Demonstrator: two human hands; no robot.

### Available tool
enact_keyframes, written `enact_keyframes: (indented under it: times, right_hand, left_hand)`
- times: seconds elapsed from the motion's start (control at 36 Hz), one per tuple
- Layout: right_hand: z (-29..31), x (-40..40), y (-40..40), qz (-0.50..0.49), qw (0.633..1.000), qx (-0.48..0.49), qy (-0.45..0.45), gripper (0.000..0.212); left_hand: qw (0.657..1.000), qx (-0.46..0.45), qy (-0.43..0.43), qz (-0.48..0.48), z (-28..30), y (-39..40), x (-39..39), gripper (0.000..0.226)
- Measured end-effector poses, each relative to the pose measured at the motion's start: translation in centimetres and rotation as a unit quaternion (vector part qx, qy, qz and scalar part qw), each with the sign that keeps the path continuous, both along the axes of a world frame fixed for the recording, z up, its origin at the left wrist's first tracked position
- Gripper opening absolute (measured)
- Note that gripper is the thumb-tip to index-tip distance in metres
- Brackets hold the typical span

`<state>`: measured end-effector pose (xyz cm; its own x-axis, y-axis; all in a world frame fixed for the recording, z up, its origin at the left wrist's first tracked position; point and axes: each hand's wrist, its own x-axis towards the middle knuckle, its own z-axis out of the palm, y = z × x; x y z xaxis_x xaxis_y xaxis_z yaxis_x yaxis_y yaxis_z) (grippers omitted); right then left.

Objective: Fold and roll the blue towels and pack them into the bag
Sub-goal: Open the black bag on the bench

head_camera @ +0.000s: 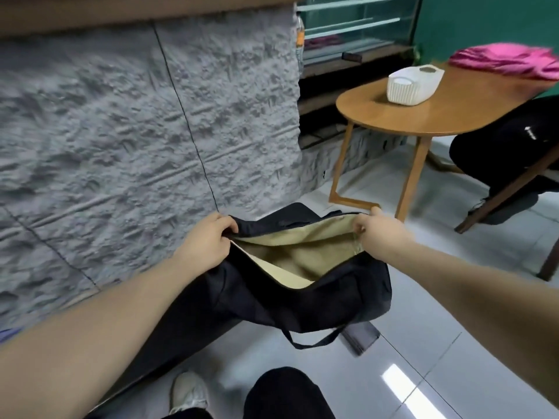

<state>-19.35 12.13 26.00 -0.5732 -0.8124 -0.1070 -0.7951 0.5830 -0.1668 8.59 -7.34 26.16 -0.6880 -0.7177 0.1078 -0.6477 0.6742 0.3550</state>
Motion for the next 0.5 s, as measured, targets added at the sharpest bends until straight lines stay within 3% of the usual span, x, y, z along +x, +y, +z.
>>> enact_keyframes:
  times: [0.28, 0.5]
  right_hand:
    - [1.2, -1.0, -12.2, 0.059, 0.996, -0.029, 0.055, 0.045]
    - [-2.5, -0.5, -18.3, 0.077, 0.996, -0.012, 0.032, 0.05]
  left_hand:
    - [0.992, 0.012, 0.1, 0.078, -3.0, -4.1, 2.4, 0.03]
    - [0.989, 0.055, 0.048, 0.128, -5.9, -6.1, 3.7, 0.026]
